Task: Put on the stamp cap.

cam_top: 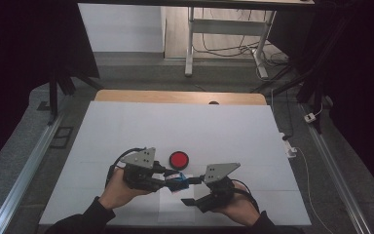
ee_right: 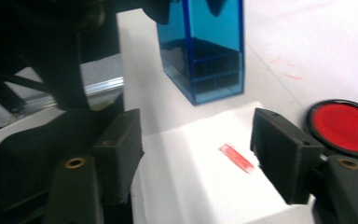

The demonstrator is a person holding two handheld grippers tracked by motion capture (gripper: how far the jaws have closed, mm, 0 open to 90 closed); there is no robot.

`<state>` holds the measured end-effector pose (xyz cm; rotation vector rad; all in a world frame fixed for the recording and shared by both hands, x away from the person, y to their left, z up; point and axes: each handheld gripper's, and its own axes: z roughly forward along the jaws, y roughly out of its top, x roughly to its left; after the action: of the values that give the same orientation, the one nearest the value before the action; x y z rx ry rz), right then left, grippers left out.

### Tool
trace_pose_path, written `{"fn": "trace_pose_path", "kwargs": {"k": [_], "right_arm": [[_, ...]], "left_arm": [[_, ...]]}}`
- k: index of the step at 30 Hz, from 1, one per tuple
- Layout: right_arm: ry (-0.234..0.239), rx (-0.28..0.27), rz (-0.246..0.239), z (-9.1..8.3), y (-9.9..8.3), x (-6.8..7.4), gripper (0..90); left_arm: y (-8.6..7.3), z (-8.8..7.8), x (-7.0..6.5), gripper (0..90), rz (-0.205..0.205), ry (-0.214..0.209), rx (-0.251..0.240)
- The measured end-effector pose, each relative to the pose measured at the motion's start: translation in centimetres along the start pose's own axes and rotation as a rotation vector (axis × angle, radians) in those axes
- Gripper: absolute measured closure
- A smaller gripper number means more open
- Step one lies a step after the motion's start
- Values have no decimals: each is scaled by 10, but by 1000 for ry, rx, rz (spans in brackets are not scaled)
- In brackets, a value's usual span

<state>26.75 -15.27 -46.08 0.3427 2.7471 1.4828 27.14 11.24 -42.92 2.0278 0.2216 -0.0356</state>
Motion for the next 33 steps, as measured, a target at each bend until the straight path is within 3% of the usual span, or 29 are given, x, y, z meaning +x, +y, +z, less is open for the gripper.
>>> {"fn": "trace_pose_path", "kwargs": {"k": [5, 16, 26, 33], "right_arm": [[-46, -10, 27, -6, 0, 1, 256], [-156, 30, 74, -21, -5, 1, 96], [-210, 26, 149, -38, -15, 0, 38], [-295, 28, 173, -55, -23, 4, 0]], "left_arm": [[0, -1, 0, 698, -10, 23, 4], [0, -3, 1, 698, -11, 64, 22], [-1, -5, 1, 698, -8, 95, 30], [-1, -7, 2, 697, -16, 108, 24]]}}
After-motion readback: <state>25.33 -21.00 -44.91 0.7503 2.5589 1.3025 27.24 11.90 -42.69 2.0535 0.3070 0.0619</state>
